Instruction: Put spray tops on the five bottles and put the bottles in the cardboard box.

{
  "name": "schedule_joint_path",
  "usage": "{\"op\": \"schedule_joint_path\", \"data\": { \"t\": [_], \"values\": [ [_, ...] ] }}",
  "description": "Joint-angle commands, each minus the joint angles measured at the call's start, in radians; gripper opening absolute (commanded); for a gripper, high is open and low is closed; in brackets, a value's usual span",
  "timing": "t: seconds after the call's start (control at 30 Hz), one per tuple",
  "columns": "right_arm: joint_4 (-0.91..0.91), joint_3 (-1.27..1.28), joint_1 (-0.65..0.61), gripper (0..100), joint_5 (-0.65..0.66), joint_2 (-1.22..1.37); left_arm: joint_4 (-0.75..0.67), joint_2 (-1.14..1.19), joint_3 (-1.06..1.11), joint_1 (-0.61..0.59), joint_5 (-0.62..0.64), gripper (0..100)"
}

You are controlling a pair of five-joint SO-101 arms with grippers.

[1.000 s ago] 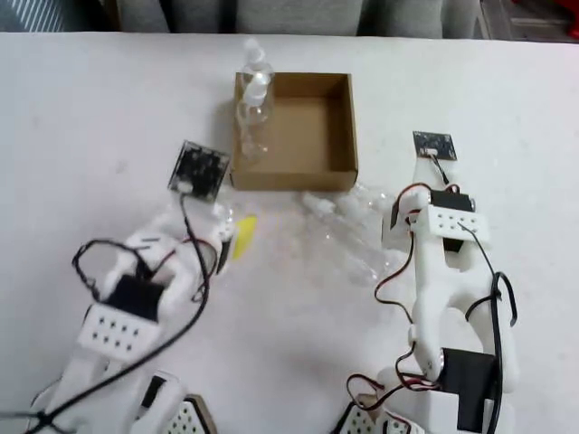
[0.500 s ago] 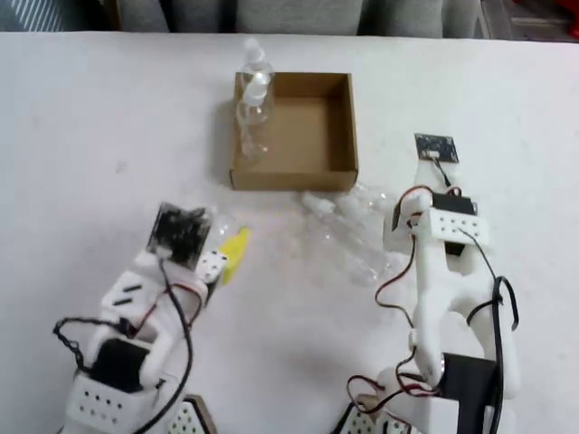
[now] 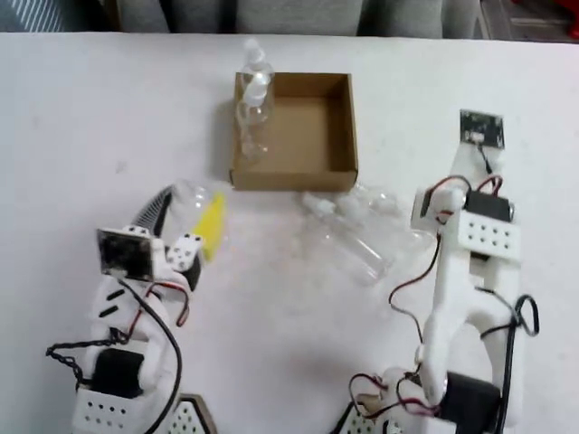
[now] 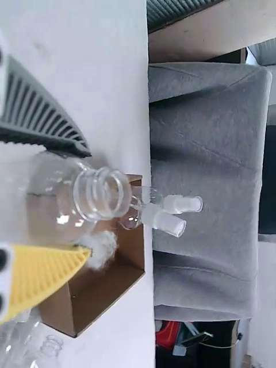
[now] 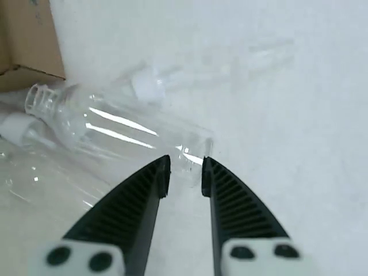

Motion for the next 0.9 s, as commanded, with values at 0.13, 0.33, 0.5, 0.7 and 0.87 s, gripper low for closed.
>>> {"op": "schedule_joint_path", "data": {
  "t": [0.13, 0.33, 0.5, 0.7, 0.87],
  "values": [
    [0.010, -0.242, -0.114, 17.3, 0.427, 0.257, -0.035, -0.021, -0.005, -0.062, 0.057, 2],
    [0.012, -0.353, -0.131, 41.7, 0.520, 0.443, -0.037, -0.021, 0.005, -0.058, 0.055, 2],
    [0.058, -0.367, -0.182, 37.7, 0.572, 0.499, -0.037, -0.021, 0.006, -0.059, 0.054, 2],
    [0.099, -0.377, -0.194, 28.7, 0.569, 0.438, -0.101, -0.021, 0.049, -0.054, 0.054, 2],
    [0.082, -0.405, -0.196, 24.7, 0.663, 0.433, -0.101, -0.021, 0.049, -0.054, 0.054, 2]
  ]
}}
